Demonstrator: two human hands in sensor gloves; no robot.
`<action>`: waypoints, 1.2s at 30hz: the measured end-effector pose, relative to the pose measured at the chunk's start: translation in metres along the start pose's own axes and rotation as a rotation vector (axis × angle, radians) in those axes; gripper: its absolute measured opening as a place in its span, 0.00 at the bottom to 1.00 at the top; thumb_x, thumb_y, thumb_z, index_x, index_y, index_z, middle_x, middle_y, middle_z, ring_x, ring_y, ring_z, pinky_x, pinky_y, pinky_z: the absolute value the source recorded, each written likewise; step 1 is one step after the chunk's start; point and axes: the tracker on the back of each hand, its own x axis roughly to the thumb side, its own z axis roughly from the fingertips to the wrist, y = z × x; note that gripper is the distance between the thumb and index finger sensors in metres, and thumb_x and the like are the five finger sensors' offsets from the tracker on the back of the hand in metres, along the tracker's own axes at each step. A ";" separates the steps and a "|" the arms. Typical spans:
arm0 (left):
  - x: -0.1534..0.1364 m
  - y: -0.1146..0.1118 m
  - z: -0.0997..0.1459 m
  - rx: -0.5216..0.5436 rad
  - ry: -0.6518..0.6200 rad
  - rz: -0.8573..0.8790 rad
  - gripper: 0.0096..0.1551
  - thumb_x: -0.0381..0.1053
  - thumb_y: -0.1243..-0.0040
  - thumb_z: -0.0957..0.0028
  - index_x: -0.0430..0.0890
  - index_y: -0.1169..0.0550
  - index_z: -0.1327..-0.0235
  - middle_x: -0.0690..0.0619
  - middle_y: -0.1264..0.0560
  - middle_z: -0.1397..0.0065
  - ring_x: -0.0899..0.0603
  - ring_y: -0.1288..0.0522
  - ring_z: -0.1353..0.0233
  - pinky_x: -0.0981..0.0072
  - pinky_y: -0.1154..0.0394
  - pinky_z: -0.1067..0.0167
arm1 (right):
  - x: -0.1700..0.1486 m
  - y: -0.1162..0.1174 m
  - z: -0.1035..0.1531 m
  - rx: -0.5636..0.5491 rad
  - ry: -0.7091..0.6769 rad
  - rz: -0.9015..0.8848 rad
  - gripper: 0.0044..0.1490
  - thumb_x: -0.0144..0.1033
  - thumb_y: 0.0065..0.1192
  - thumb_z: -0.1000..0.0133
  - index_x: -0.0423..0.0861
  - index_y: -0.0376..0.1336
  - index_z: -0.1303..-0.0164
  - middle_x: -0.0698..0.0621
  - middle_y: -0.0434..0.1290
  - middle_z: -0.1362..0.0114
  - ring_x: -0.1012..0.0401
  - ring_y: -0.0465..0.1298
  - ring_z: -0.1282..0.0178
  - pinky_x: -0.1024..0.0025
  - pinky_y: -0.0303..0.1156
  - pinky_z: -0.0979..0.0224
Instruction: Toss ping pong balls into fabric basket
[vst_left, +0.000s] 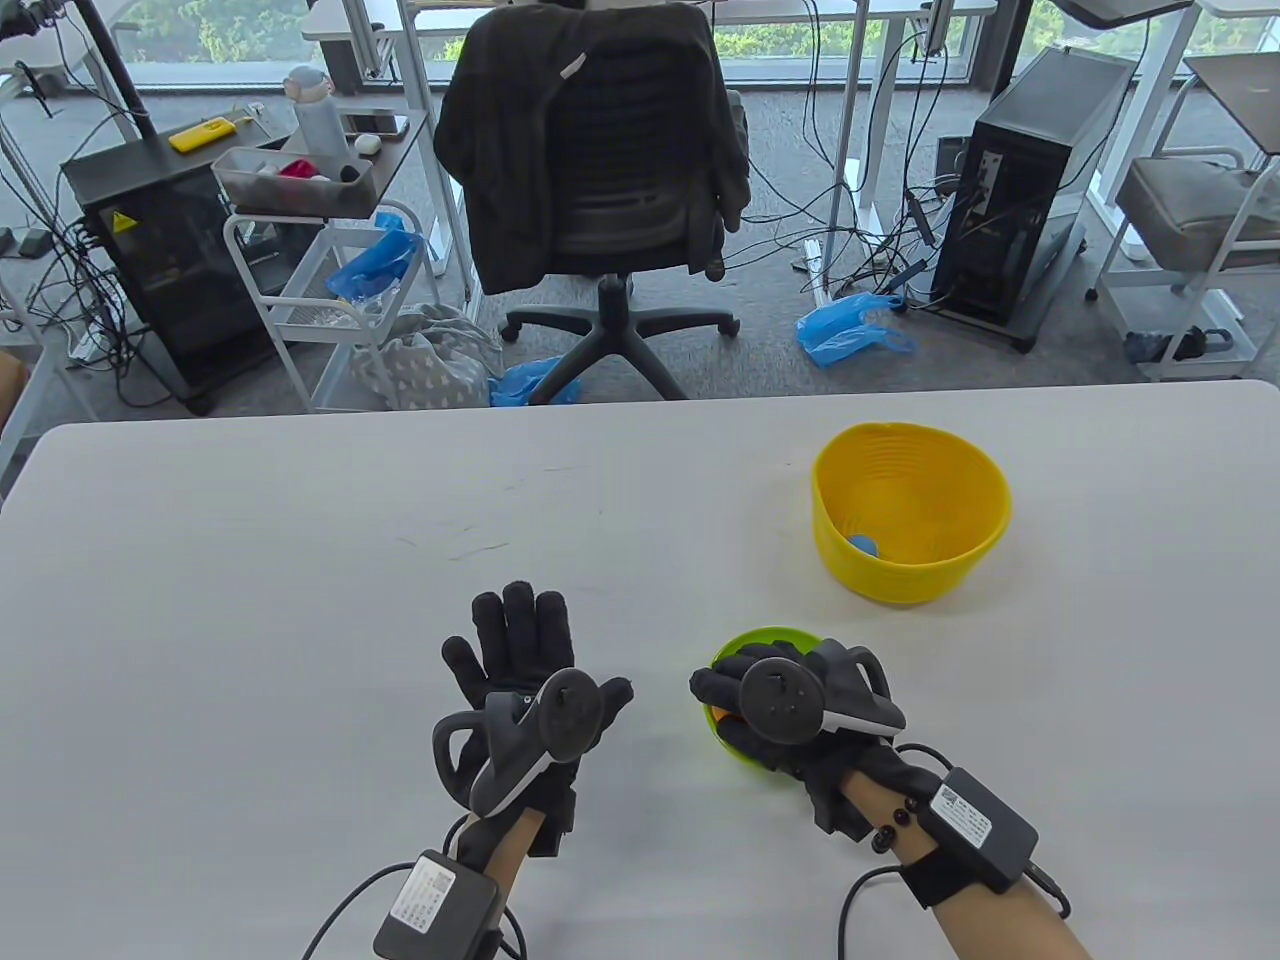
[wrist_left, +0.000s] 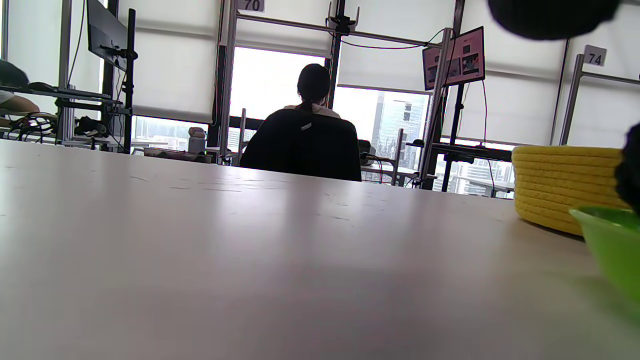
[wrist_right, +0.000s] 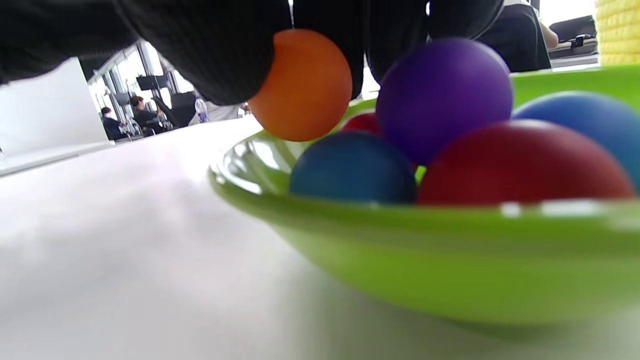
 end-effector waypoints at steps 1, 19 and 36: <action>0.000 0.000 0.000 0.000 0.000 0.001 0.63 0.73 0.45 0.52 0.42 0.55 0.16 0.40 0.65 0.11 0.28 0.67 0.15 0.20 0.65 0.26 | 0.000 -0.004 0.003 -0.033 0.000 -0.015 0.35 0.39 0.69 0.42 0.52 0.62 0.23 0.42 0.69 0.20 0.37 0.68 0.22 0.36 0.62 0.21; 0.000 -0.002 0.000 -0.009 0.014 -0.019 0.63 0.73 0.45 0.52 0.42 0.56 0.16 0.40 0.65 0.11 0.28 0.68 0.15 0.20 0.65 0.26 | -0.094 -0.052 0.046 -0.450 0.135 -0.748 0.30 0.35 0.65 0.40 0.51 0.64 0.25 0.35 0.63 0.19 0.39 0.76 0.33 0.40 0.74 0.31; 0.000 -0.001 0.003 -0.002 0.027 -0.033 0.63 0.73 0.45 0.52 0.42 0.56 0.16 0.40 0.65 0.11 0.28 0.67 0.15 0.20 0.65 0.26 | -0.190 -0.050 0.074 -0.632 0.407 -1.284 0.43 0.42 0.44 0.31 0.39 0.36 0.13 0.25 0.47 0.16 0.38 0.66 0.22 0.43 0.67 0.23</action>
